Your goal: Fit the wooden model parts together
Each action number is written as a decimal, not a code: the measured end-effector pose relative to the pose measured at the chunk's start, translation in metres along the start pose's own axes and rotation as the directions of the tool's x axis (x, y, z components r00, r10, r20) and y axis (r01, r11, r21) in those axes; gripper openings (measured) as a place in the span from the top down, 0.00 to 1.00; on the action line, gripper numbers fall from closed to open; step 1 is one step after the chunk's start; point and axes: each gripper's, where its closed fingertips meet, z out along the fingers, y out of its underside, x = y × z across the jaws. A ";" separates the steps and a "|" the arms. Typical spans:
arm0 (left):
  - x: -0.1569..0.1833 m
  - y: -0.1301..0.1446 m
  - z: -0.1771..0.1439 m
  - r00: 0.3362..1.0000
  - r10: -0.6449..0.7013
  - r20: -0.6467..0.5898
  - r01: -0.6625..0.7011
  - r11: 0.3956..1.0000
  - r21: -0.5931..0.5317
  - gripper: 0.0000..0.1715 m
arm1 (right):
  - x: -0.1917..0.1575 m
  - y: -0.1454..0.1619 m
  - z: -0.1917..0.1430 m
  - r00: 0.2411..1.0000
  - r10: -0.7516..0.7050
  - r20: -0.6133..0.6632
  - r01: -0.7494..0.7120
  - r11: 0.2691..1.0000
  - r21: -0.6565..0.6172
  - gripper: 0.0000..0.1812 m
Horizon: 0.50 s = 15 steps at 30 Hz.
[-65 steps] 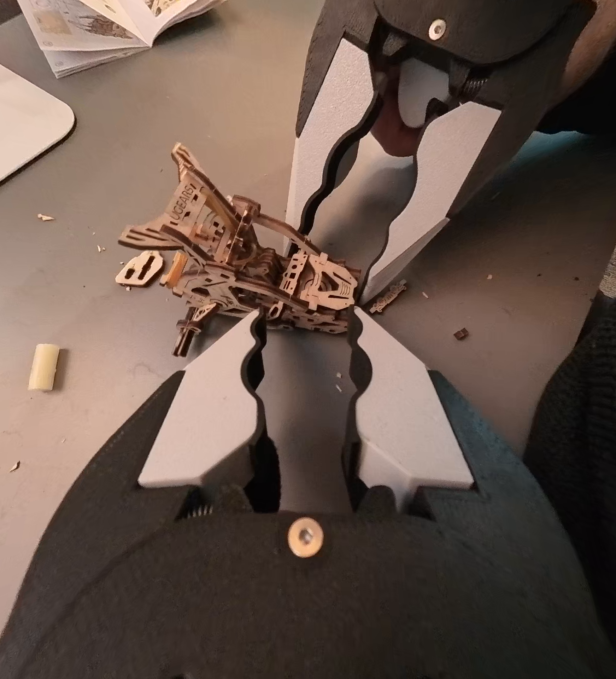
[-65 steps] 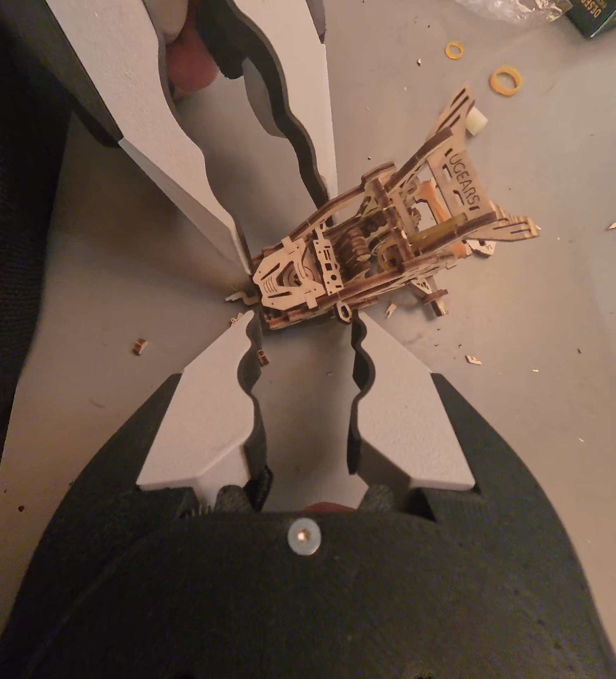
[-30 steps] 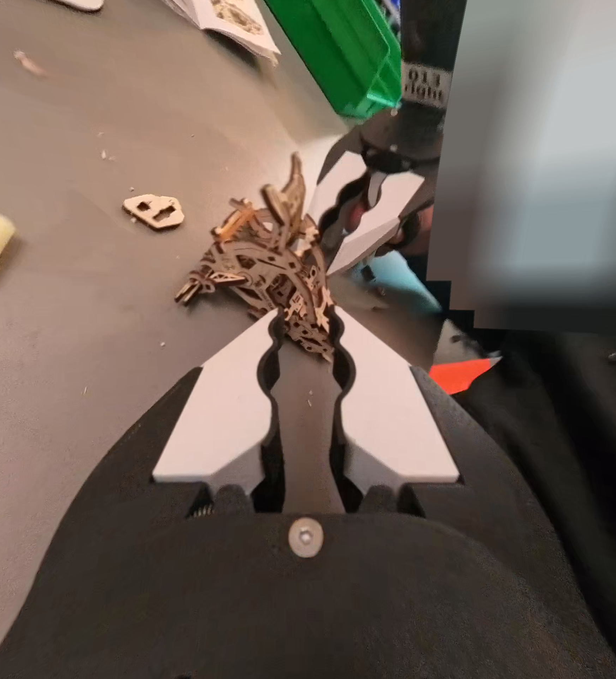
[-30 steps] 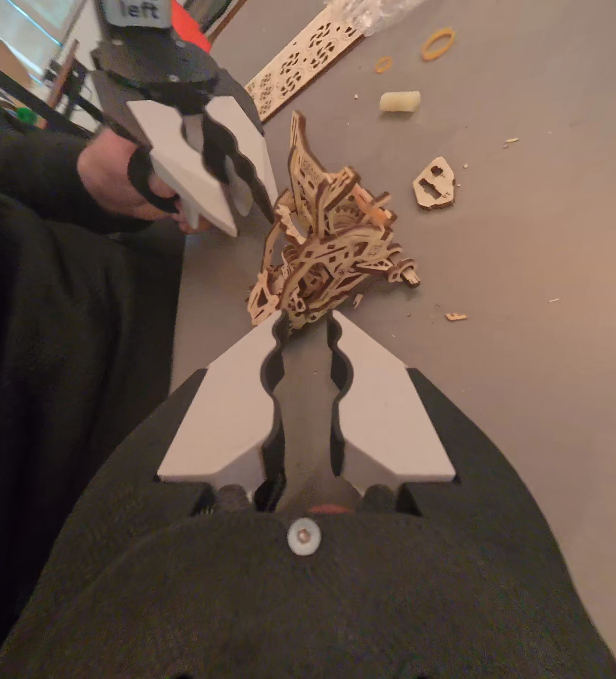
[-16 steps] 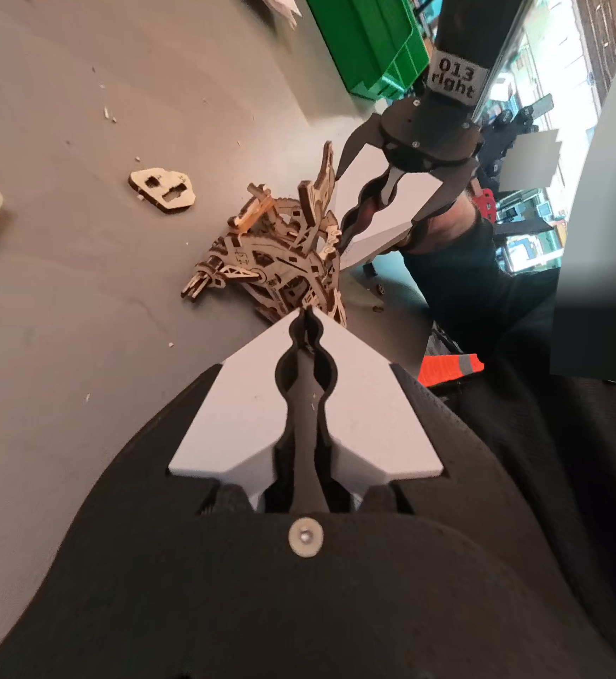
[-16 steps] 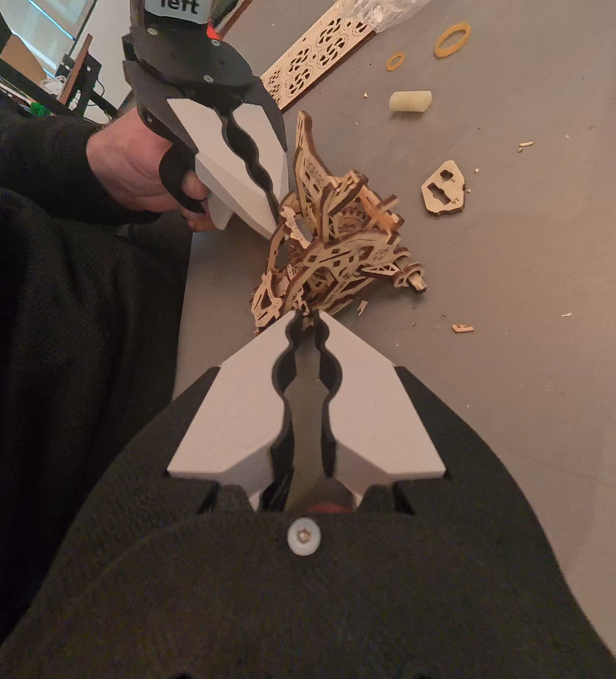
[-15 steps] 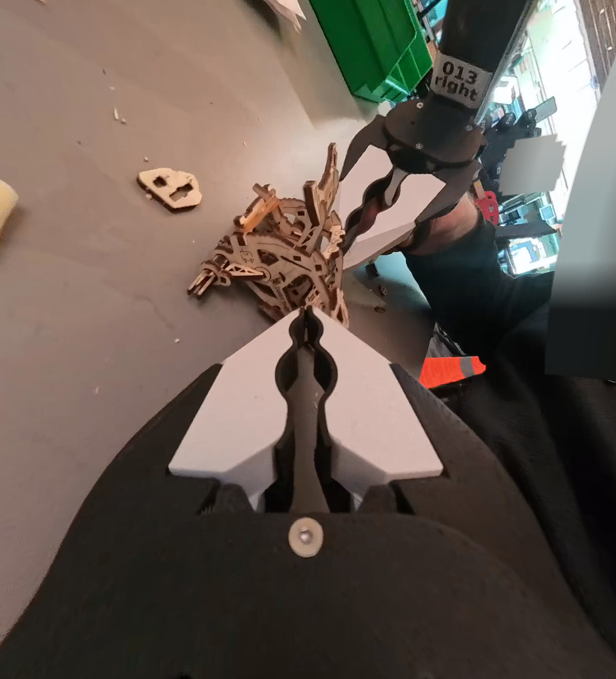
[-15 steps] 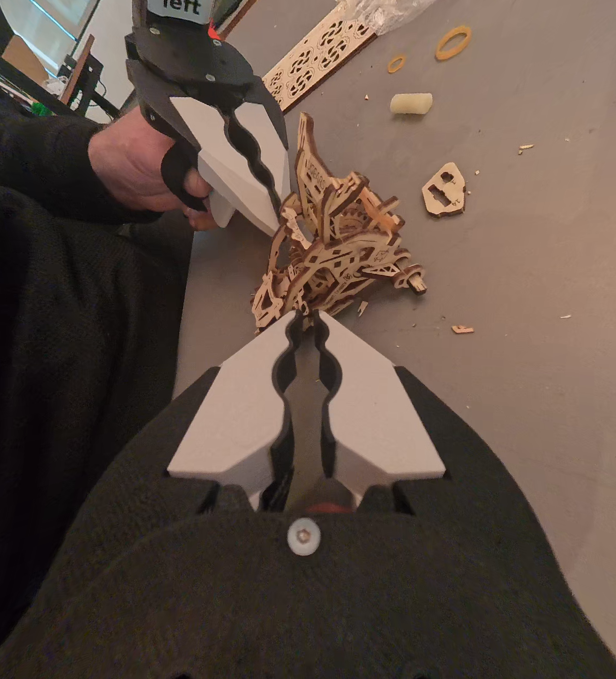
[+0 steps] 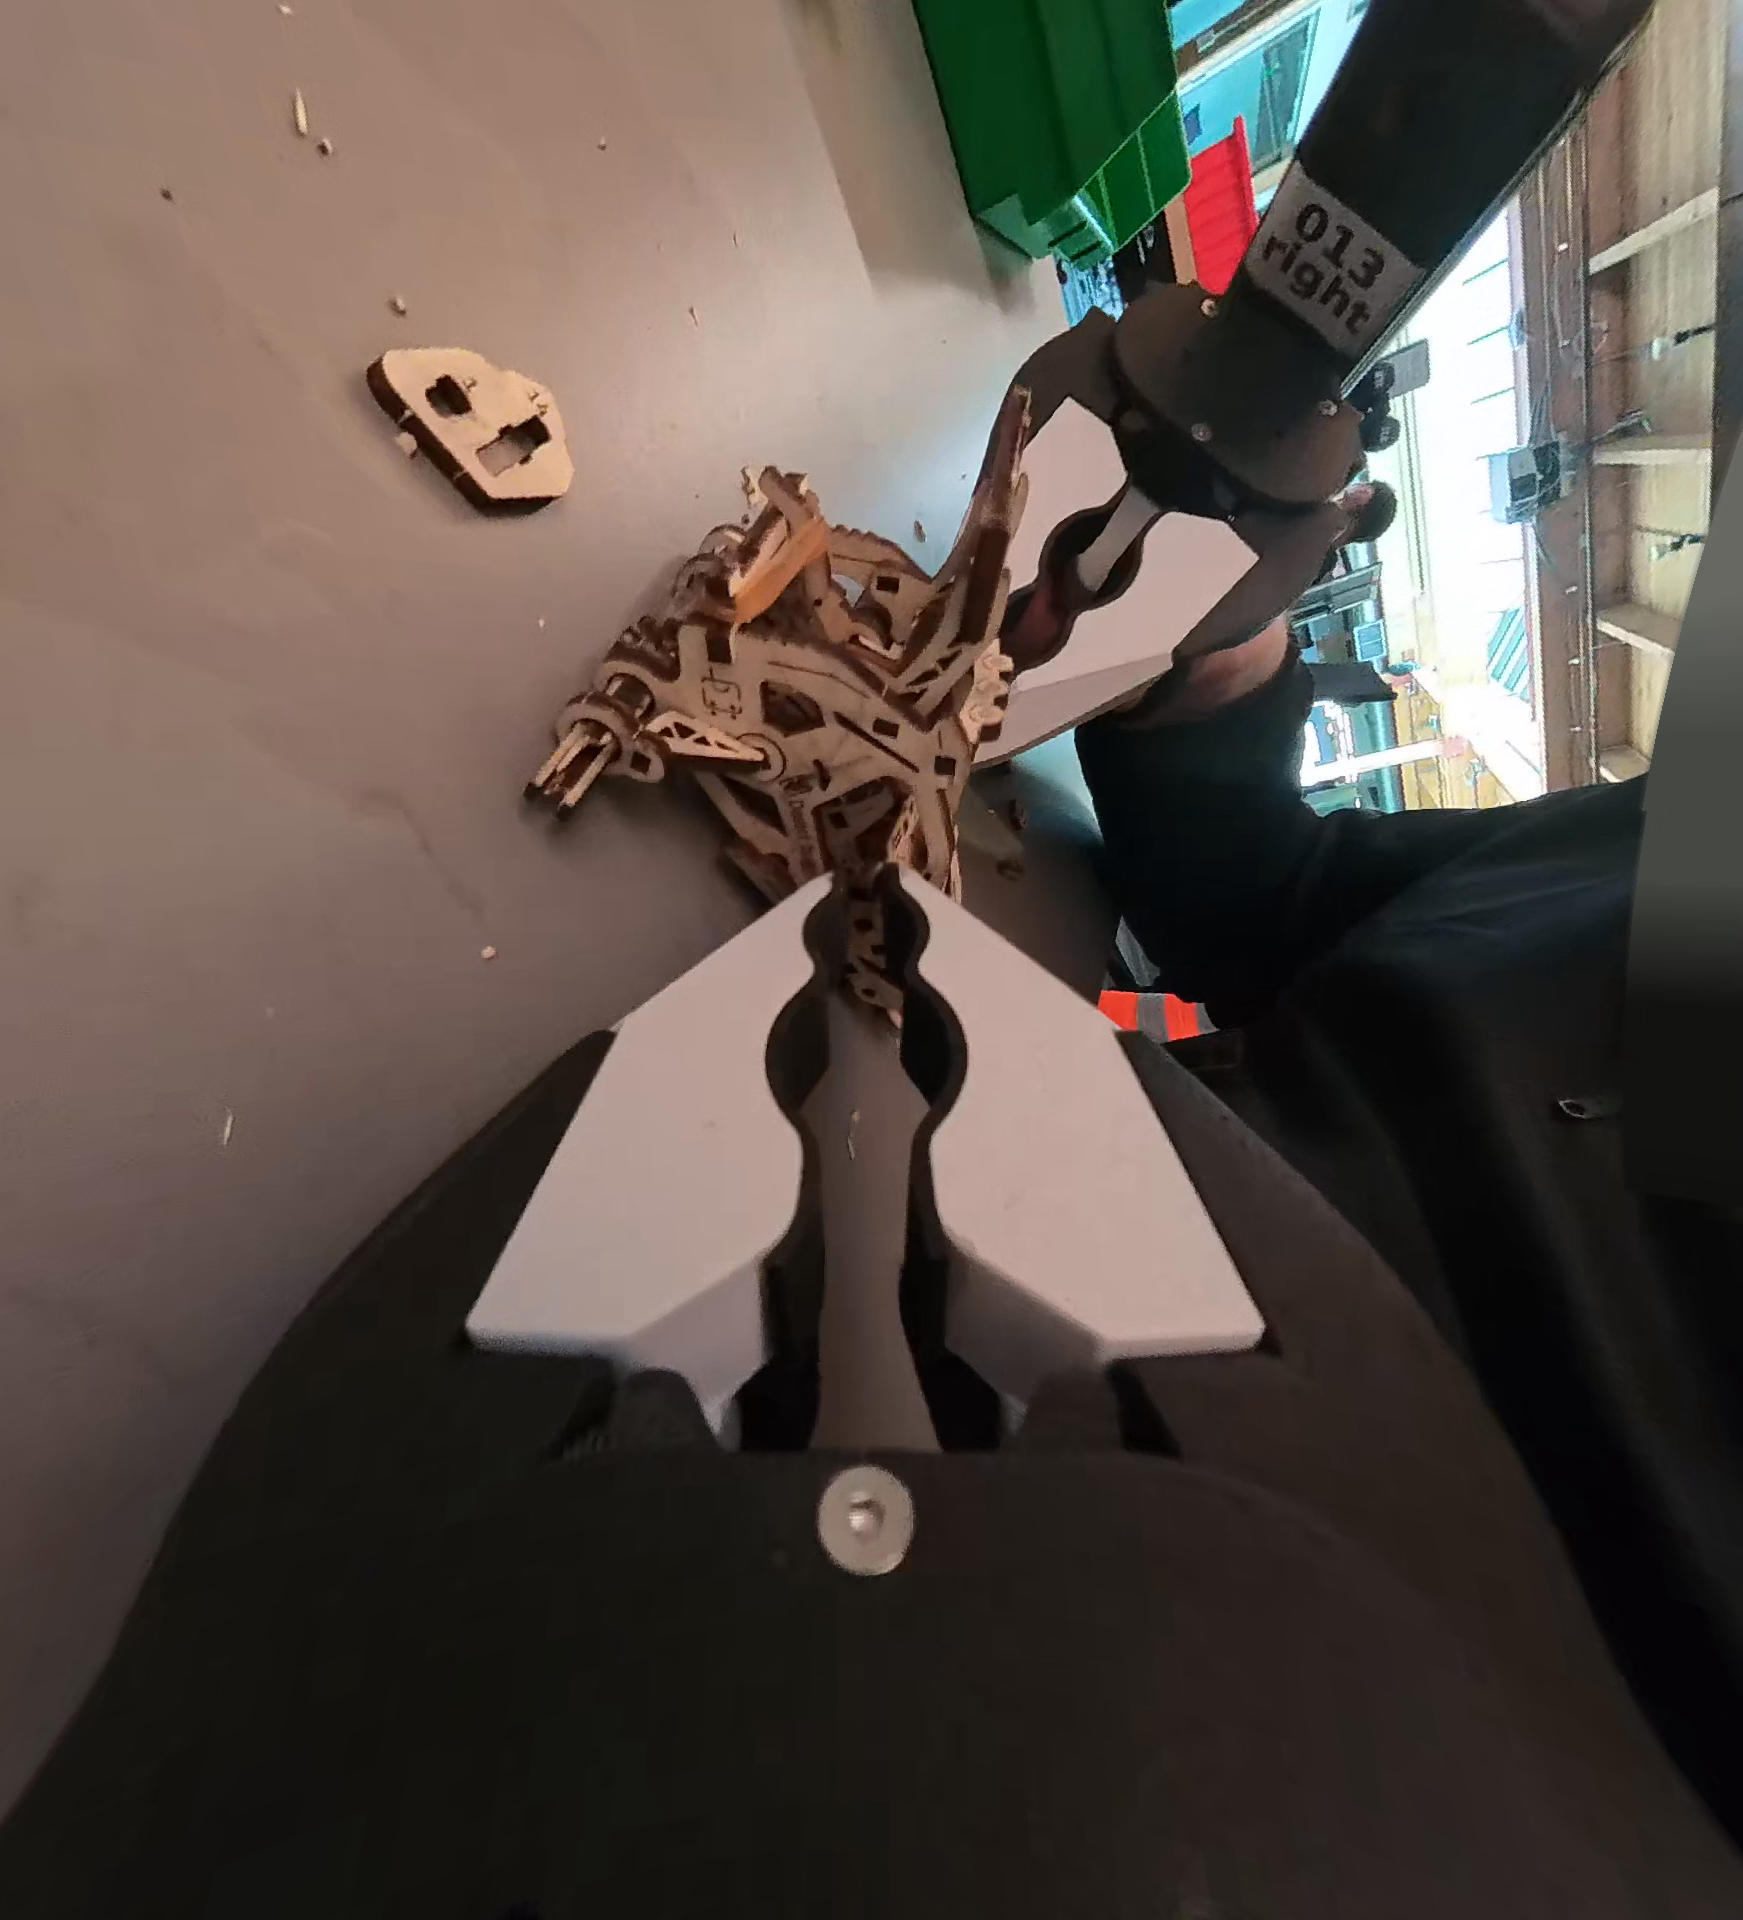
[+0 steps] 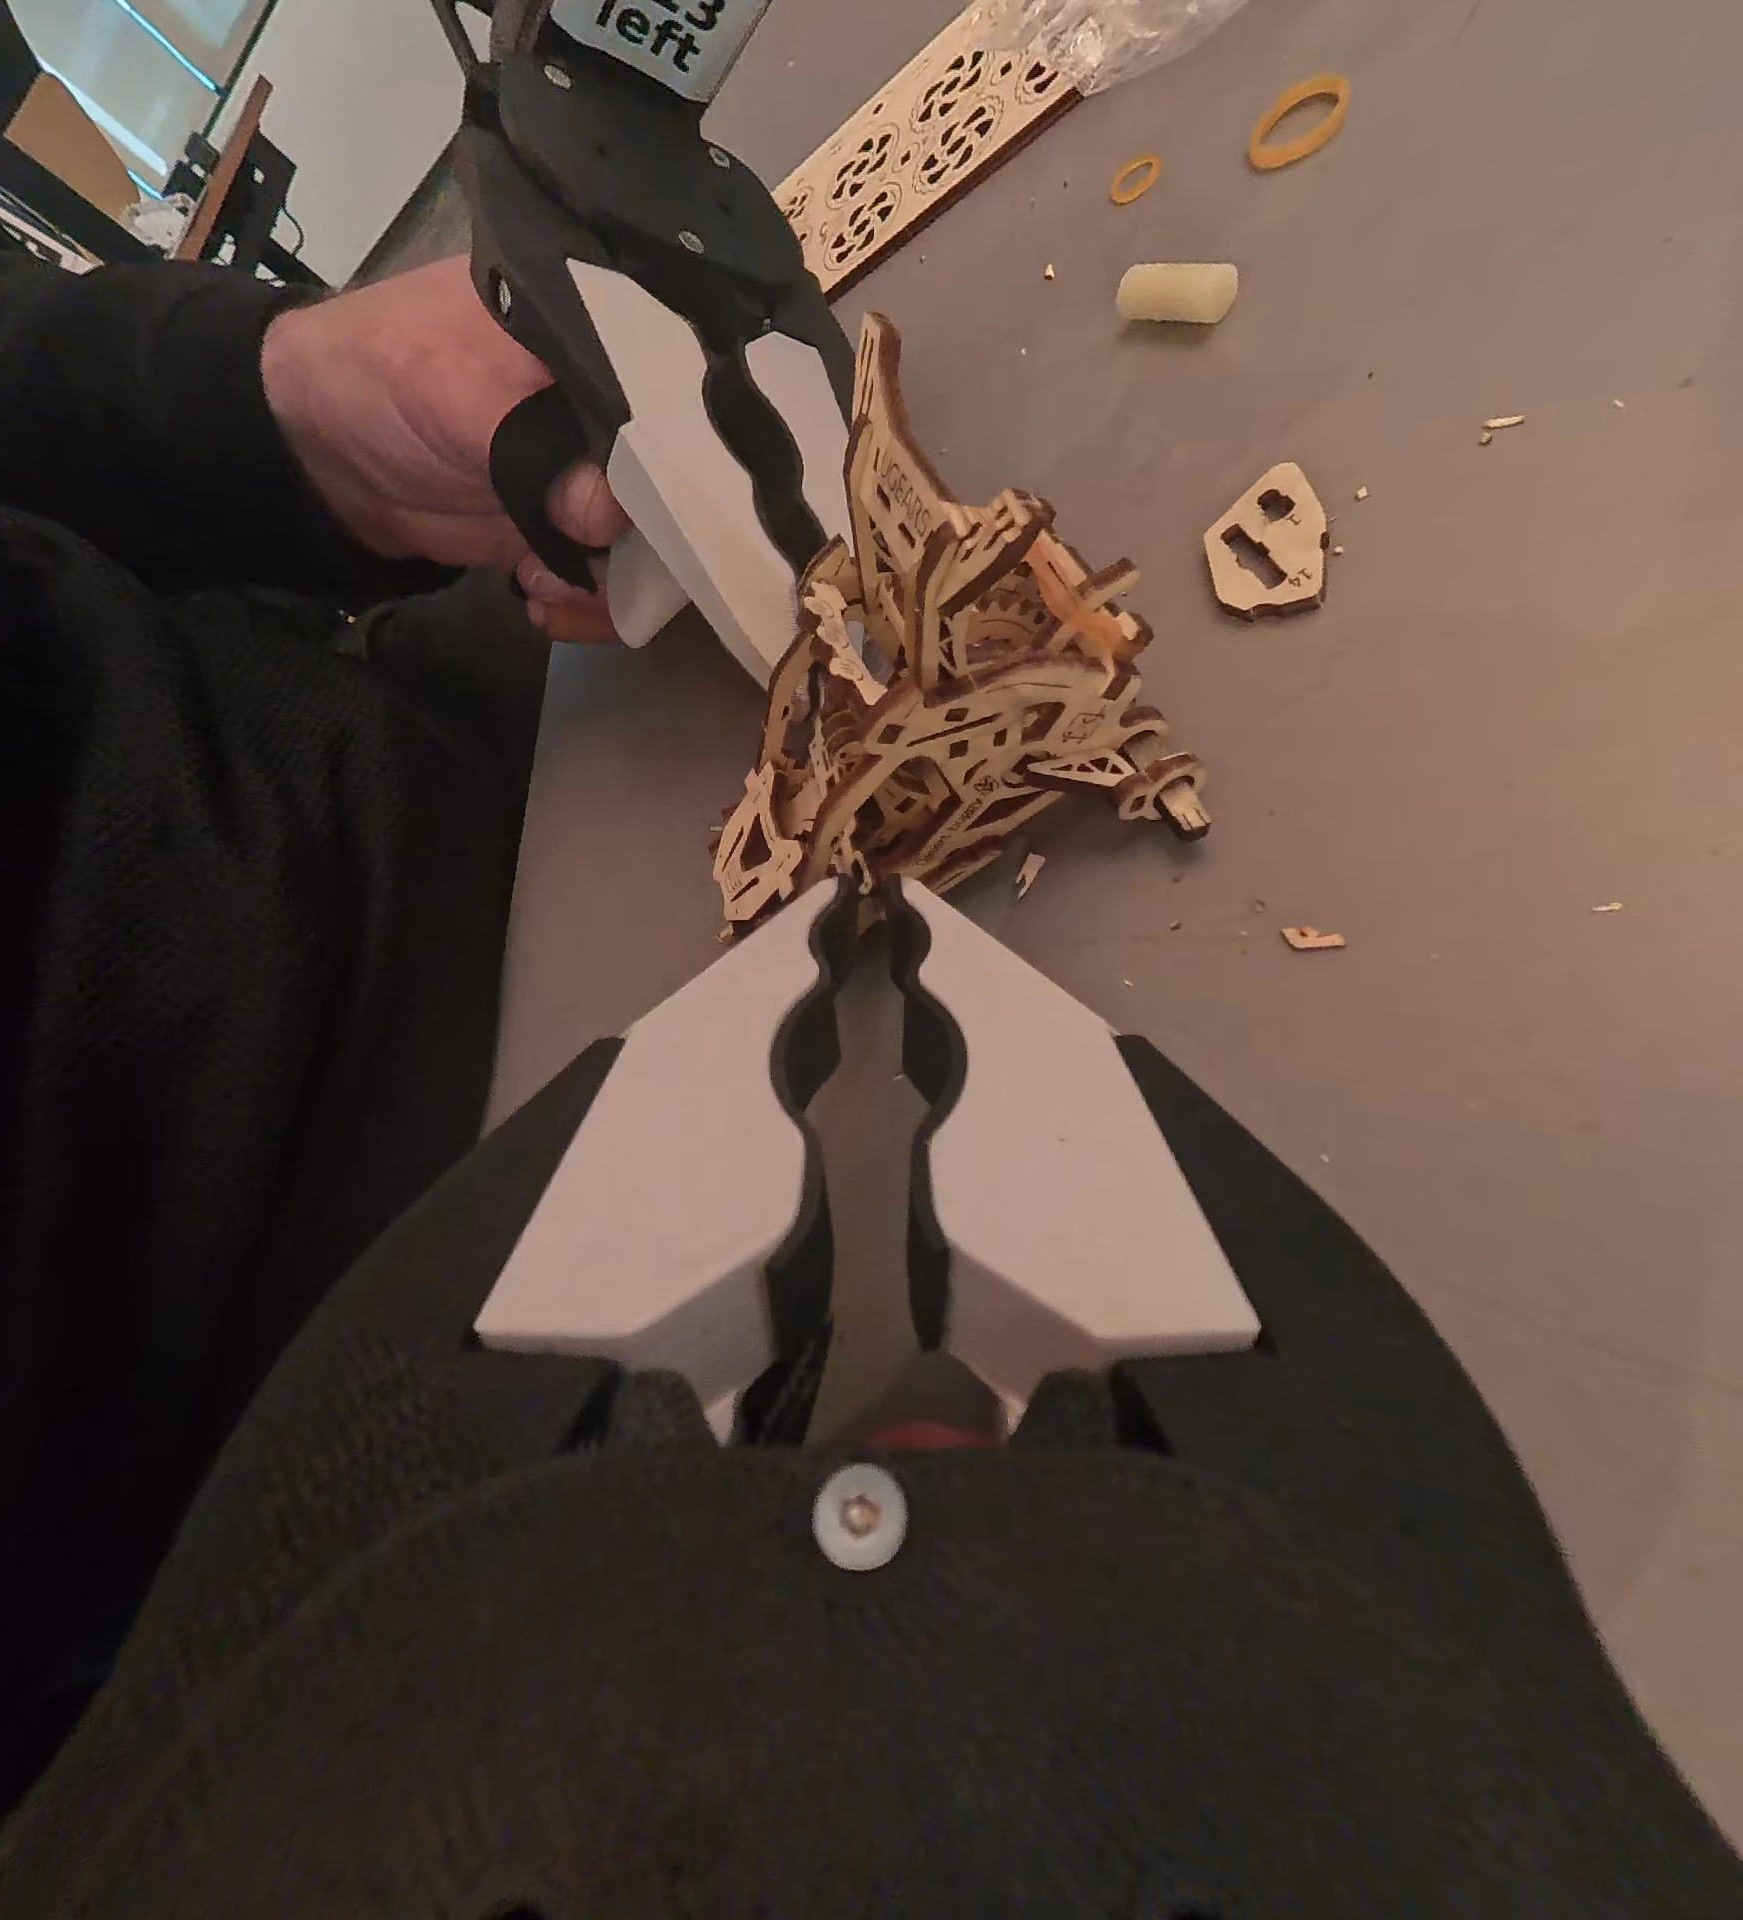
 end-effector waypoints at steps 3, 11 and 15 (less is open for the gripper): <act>0.003 -0.001 0.000 1.000 0.012 -0.014 -0.012 1.000 0.006 0.99 | 0.001 -0.001 -0.001 1.000 -0.001 -0.002 0.001 1.000 0.005 0.99; 0.009 0.010 0.005 0.999 0.039 -0.021 -0.040 0.998 -0.038 1.00 | 0.001 0.000 -0.002 1.000 -0.008 -0.008 0.008 1.000 0.000 0.99; 0.009 0.011 0.007 0.999 0.032 -0.016 -0.033 0.999 -0.040 1.00 | 0.001 0.001 -0.002 1.000 -0.011 -0.008 0.011 1.000 -0.003 0.98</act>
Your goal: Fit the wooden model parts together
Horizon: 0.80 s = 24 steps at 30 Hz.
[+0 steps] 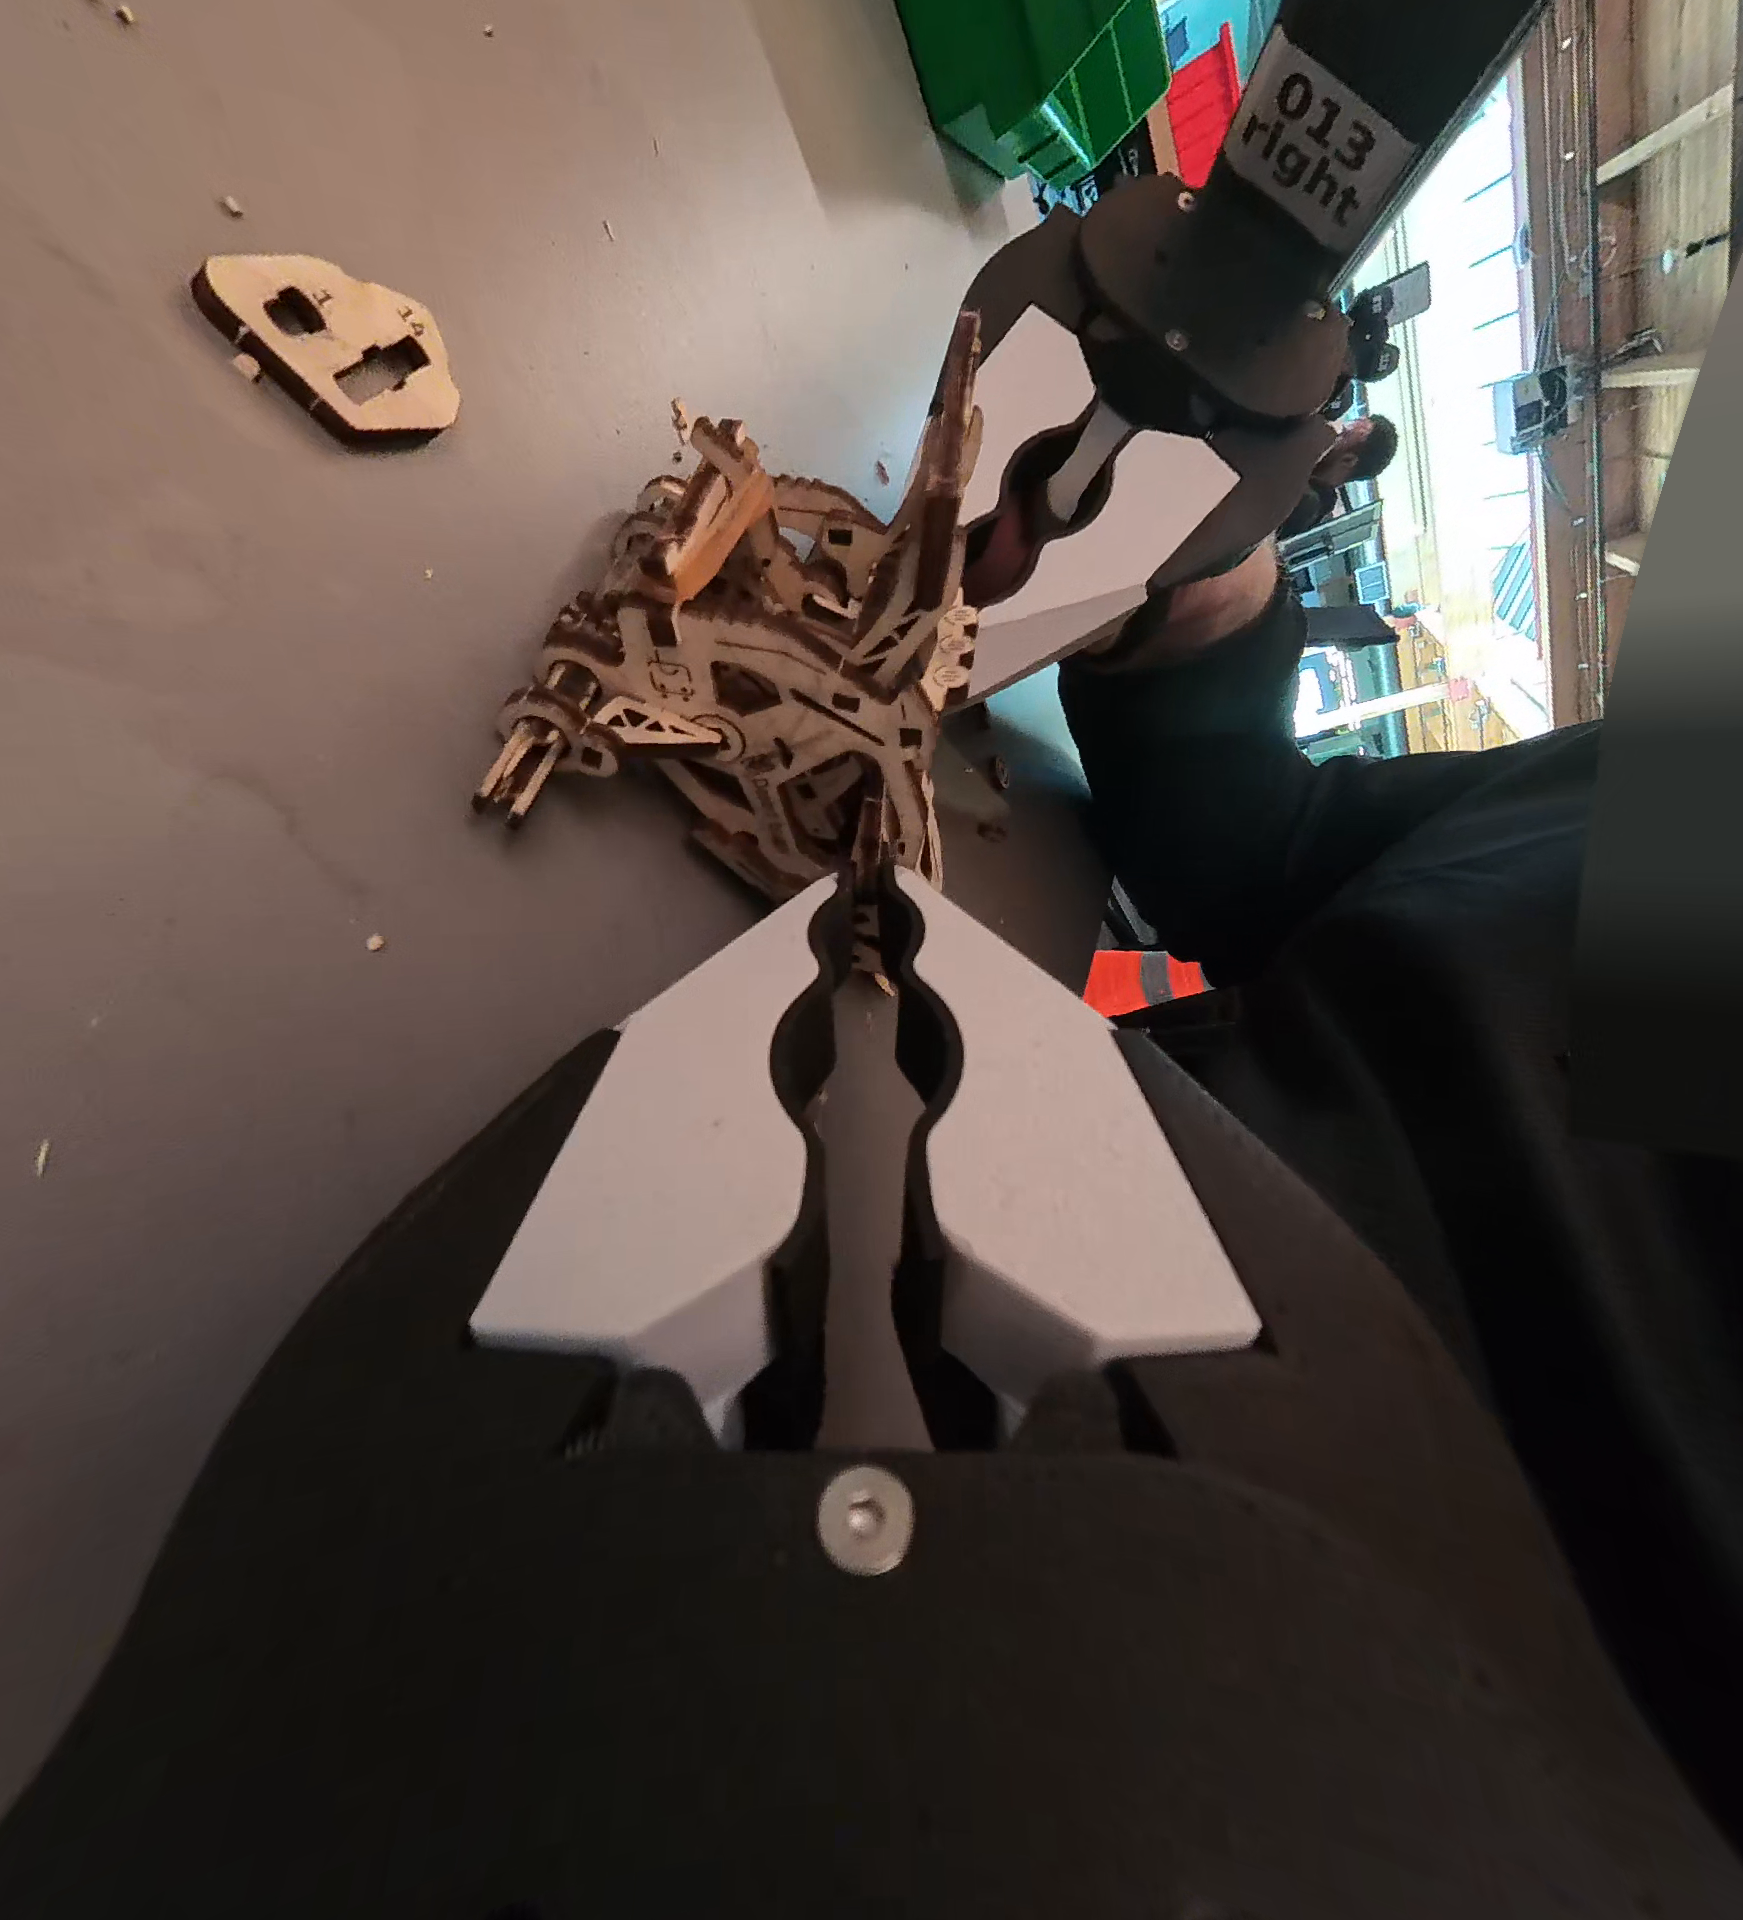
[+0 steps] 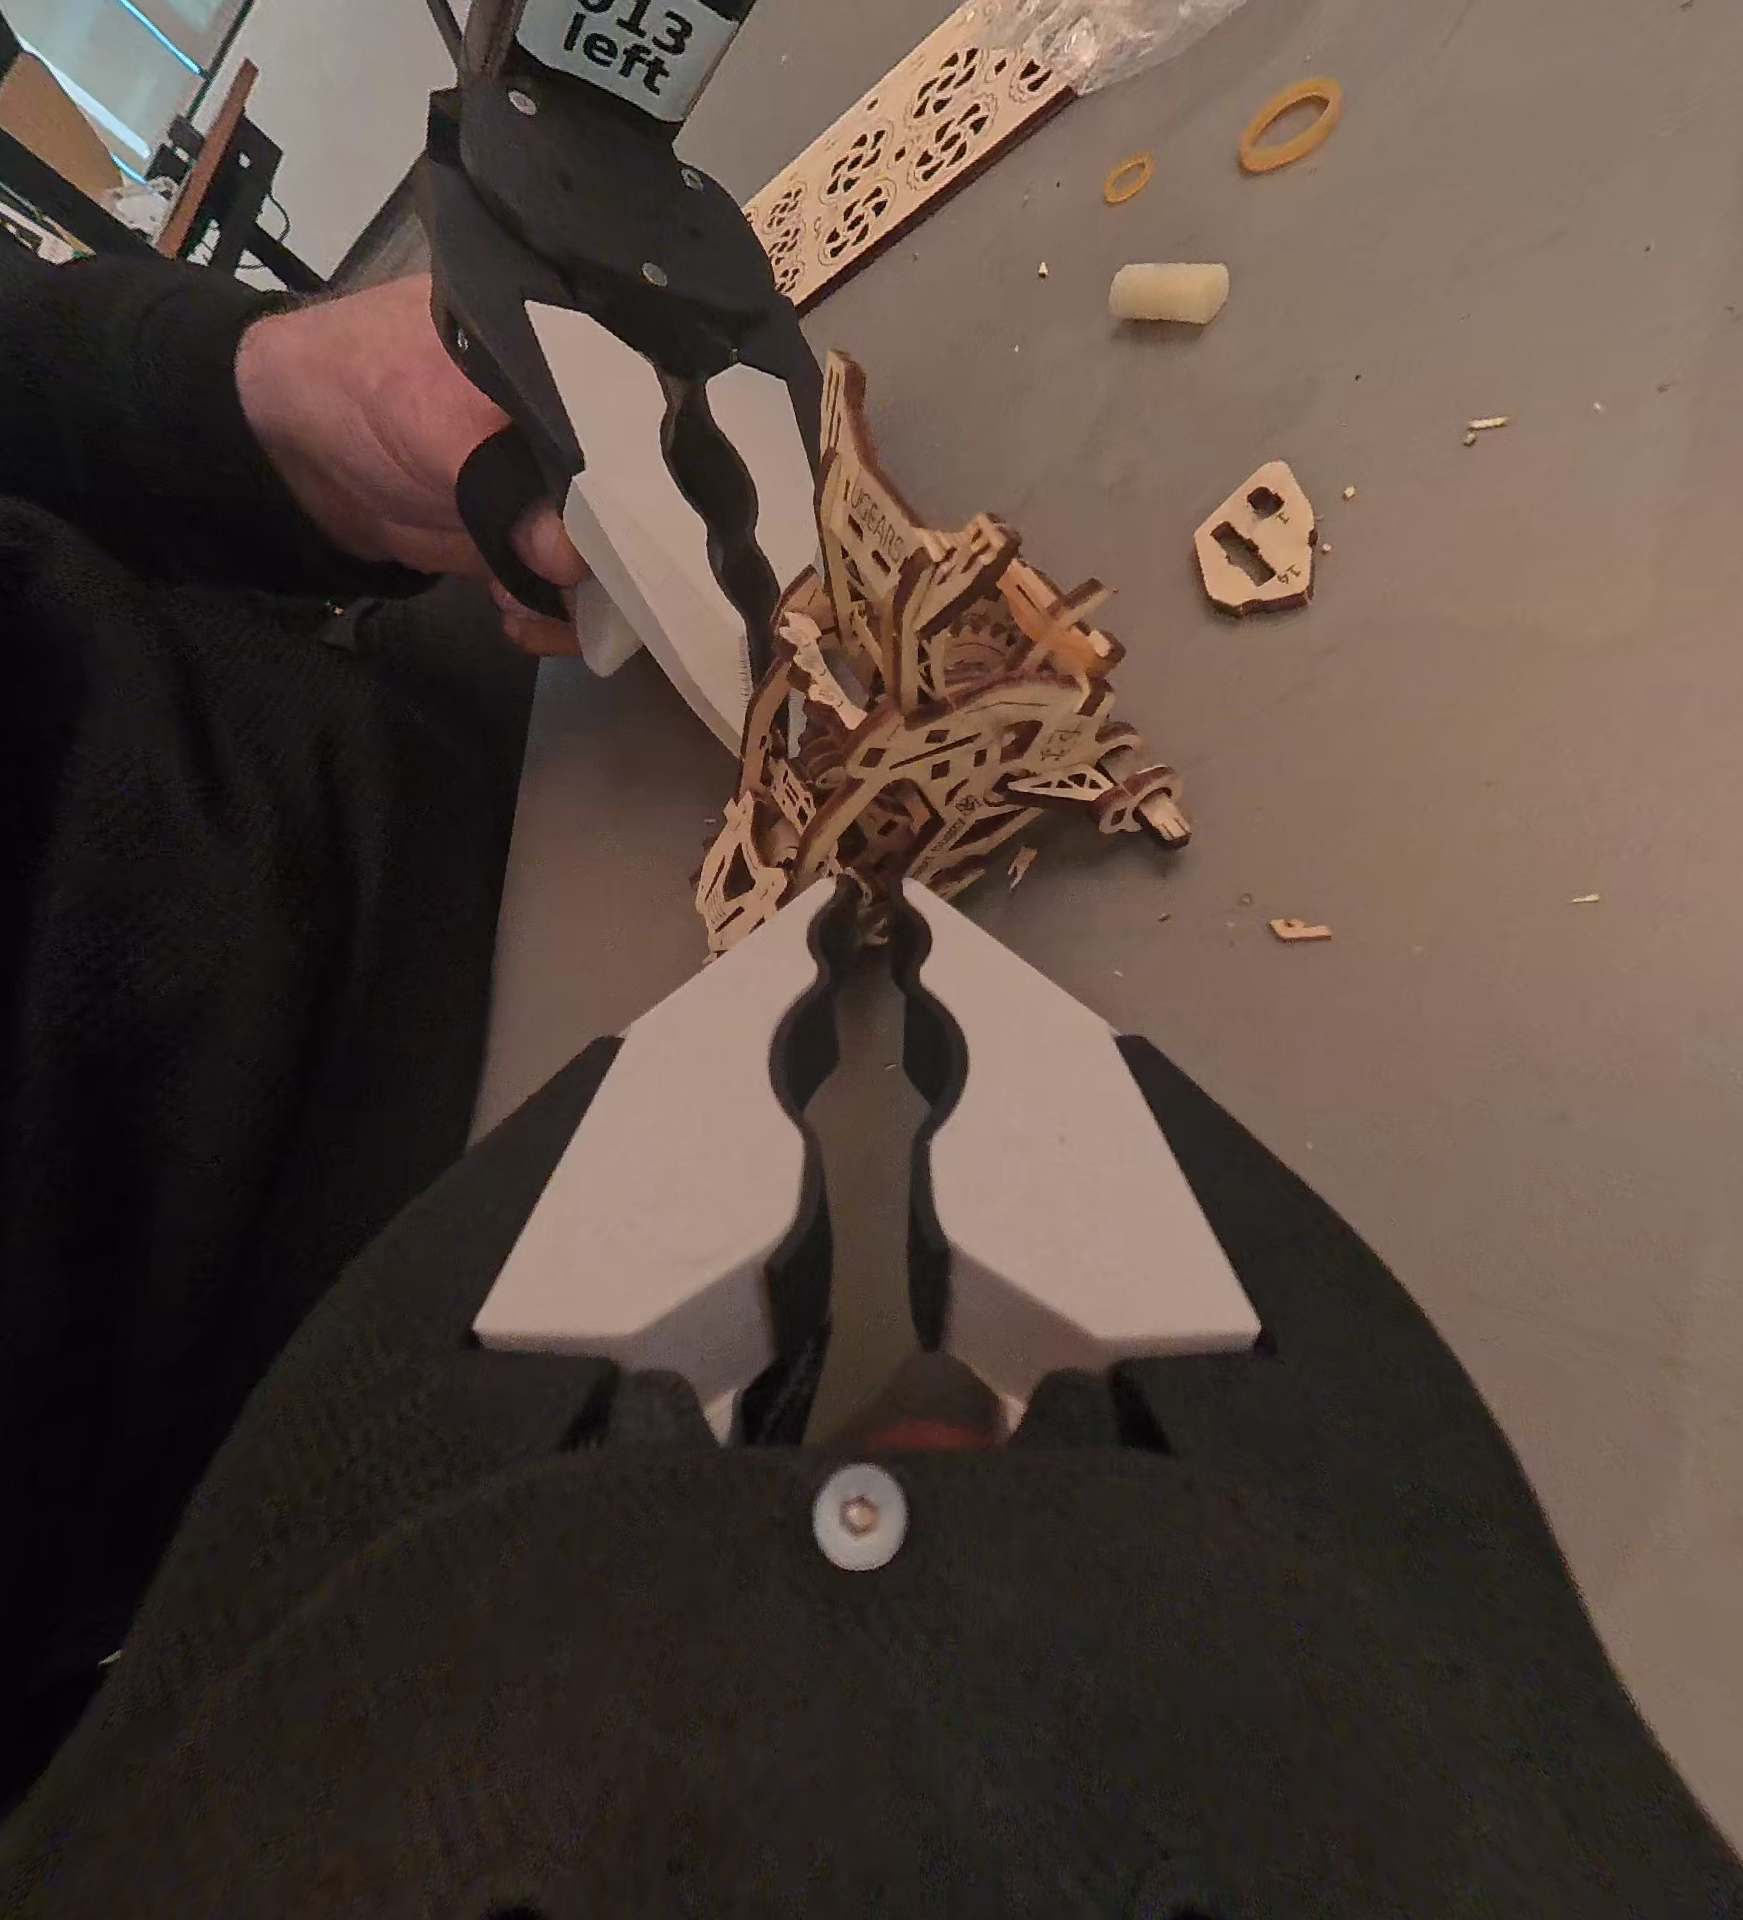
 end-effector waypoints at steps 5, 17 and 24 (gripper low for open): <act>0.001 0.000 0.003 1.000 -0.006 -0.011 0.006 1.000 -0.013 1.00 | -0.001 0.003 -0.002 1.000 -0.006 0.000 0.006 1.000 -0.005 0.98; 0.000 0.000 0.008 0.999 -0.026 -0.042 0.023 0.996 -0.084 0.99 | -0.009 0.011 -0.005 0.999 0.021 0.044 -0.020 1.000 -0.024 0.99; 0.004 0.004 0.010 0.998 -0.019 -0.058 0.013 0.996 -0.094 1.00 | -0.008 0.013 -0.008 0.999 -0.033 0.026 0.033 0.999 -0.026 0.90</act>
